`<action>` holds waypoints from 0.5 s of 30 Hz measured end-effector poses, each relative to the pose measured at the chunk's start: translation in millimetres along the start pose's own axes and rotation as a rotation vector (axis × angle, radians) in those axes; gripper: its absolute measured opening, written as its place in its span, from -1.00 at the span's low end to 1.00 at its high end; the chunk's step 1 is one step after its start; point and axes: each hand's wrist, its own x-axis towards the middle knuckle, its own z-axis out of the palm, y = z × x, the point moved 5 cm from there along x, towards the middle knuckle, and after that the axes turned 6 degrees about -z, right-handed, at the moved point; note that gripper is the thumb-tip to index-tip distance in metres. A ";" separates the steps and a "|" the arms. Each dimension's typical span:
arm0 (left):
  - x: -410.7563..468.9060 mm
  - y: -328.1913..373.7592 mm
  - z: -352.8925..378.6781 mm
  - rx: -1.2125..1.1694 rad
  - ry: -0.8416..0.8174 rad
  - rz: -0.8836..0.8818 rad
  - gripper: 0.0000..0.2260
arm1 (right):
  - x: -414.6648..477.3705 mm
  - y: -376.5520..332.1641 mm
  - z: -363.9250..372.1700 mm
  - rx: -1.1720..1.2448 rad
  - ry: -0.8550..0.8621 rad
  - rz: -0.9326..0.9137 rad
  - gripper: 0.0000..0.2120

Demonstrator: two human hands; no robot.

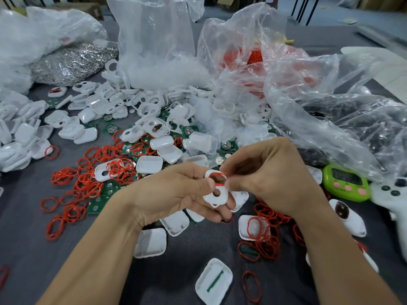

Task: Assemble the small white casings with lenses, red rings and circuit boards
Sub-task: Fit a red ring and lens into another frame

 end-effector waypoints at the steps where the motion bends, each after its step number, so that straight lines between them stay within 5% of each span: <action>1: -1.6 0.3 1.6 0.016 -0.022 -0.007 -0.68 | -0.1 3.3 0.2 0.026 -0.033 0.034 -0.69; 8: -3.9 2.9 9.0 -0.032 -0.067 -0.010 -0.80 | -2.7 14.3 9.1 0.343 -0.229 0.162 -0.59; 15: 3.5 8.7 11.6 0.009 0.038 0.054 -0.87 | -2.4 13.7 15.7 0.486 -0.141 0.206 -0.58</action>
